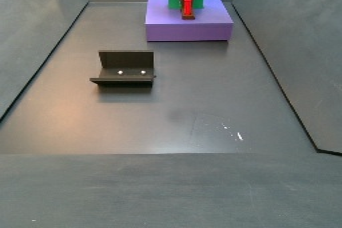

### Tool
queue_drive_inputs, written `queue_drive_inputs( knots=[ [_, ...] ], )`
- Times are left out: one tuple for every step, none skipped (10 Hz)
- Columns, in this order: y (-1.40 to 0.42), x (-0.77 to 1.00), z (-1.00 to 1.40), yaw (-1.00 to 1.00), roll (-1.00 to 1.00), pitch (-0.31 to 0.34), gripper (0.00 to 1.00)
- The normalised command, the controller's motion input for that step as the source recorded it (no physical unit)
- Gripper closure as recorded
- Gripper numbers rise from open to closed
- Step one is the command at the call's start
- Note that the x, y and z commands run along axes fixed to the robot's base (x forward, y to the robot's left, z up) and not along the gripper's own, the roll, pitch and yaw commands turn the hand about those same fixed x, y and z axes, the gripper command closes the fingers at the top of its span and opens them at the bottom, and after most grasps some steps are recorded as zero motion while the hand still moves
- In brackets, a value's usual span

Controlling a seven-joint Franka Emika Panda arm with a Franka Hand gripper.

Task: Pick up the red object. Move up. Place the red object on the fixture. Regrasp the red object. Move to above the board. Insert the red object.
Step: Insert the red object.

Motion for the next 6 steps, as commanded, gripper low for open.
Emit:
queue_drive_inputs(
  knots=[
    [-0.02, 0.0, -0.15, 0.01, -0.19, 0.0, 1.0],
    [-0.04, 0.01, -0.17, 0.0, -0.17, 0.0, 1.0],
    [-0.04, 0.04, -0.2, 0.0, -0.18, 0.0, 1.0],
    [-0.01, 0.03, -0.2, 0.0, -0.18, 0.0, 1.0],
    [0.0, 0.05, -0.18, 0.0, -0.1, 0.0, 1.0],
    [0.0, 0.13, -0.19, 0.0, 0.0, 0.0, 1.0]
  ],
)
